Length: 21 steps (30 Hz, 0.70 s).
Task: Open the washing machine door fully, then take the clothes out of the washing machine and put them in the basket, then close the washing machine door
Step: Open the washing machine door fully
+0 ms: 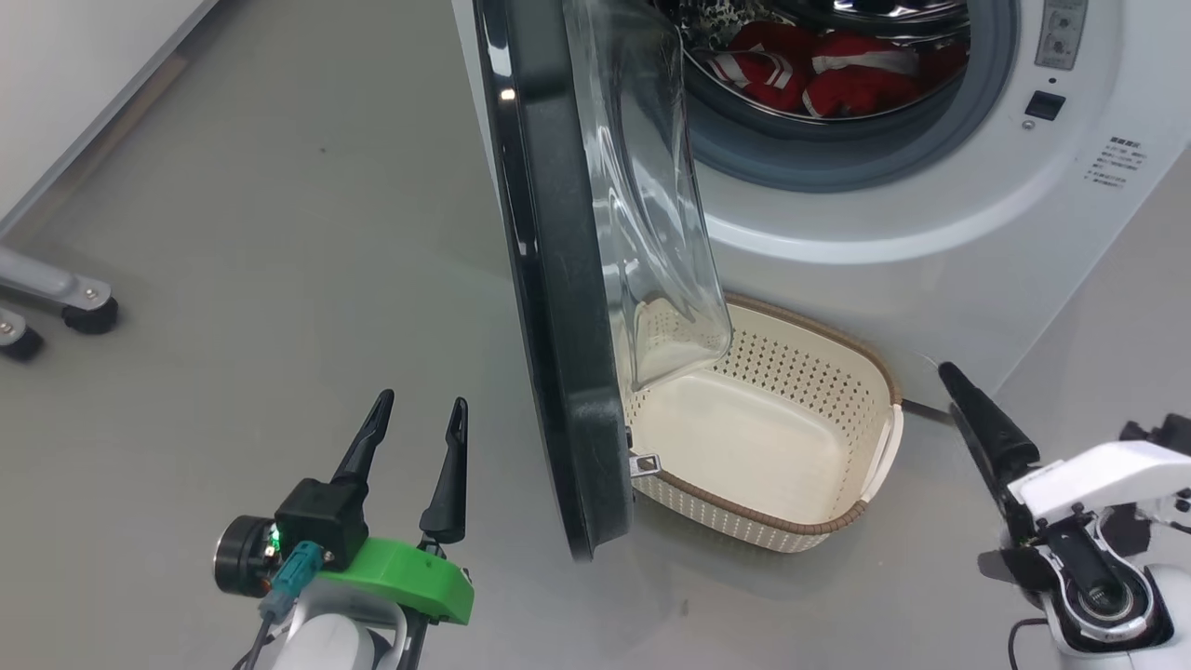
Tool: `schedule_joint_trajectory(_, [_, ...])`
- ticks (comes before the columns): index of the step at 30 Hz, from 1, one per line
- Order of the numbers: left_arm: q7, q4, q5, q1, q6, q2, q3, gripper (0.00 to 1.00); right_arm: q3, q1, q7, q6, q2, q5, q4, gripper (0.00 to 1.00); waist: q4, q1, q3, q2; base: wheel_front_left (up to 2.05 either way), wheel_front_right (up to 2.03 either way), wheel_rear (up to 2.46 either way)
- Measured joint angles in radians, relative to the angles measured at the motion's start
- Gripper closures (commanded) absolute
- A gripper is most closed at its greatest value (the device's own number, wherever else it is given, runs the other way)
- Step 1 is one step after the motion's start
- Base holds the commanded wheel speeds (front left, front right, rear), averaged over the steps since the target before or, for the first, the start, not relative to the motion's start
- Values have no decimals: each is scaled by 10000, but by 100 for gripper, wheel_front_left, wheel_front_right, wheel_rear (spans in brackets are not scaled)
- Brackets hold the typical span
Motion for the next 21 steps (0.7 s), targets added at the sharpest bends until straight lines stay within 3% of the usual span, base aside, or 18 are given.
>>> schedule_joint_trajectory(12, [0, 251, 270, 123, -12, 38, 349, 0, 313, 1315, -4142, 40, -1319, -5804, 69, 0, -438, 0, -326, 0, 0, 0, 0])
schedule_joint_trajectory(13, [0, 251, 270, 123, -12, 38, 349, 0, 313, 1315, -4142, 40, -1319, -5804, 69, 0, -438, 0, -326, 0, 0, 0, 0])
schedule_joint_trajectory(21, [0, 368, 328, 184, -19, 109, 512, 0, 556, 1764, -6266, -918, -1877, -8498, -63, 0, -820, 0, -458, 0, 0, 0, 0])
